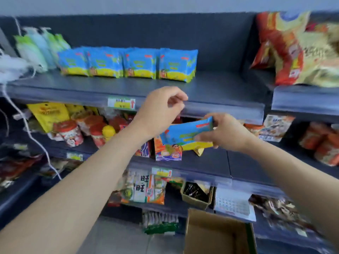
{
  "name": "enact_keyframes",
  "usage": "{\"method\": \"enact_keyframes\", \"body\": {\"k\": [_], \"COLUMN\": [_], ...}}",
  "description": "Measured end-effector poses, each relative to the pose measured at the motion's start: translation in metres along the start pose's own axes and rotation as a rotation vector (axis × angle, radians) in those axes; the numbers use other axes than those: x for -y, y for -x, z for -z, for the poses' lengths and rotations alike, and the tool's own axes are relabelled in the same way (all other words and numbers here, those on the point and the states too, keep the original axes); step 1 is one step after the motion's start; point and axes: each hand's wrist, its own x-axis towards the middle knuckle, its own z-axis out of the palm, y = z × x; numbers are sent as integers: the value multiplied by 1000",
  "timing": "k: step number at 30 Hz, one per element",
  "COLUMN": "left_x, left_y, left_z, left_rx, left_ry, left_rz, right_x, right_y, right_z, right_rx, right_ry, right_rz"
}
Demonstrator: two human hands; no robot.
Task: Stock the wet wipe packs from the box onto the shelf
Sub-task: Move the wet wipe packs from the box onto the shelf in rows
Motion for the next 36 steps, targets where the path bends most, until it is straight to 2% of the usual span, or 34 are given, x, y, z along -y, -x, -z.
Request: {"method": "enact_keyframes", "body": {"k": [4,7,14,22,28,36], "left_x": [5,28,94,149,170,178], "left_y": [-24,-40,-64,-76,-85,-90], "left_z": [63,92,120,138,139,132], "left_rx": [-237,-322,-272,-181,-149,-127], "left_ry": [-2,-60,-134,-202,-205,-181], "left_rz": [9,80,214,227,205,190], "right_x": [60,92,126,144,135,133], "right_y": [-22,-60,-166,-257,-287,-299], "right_z": [28,33,-11,-57,-70,-80], "right_rx": [-182,-287,-295,-303,-349,-432], "right_ry": [-237,-326,-347,-266,-295,-216], "right_rz": [61,71,-65,-160,-238,-272]}}
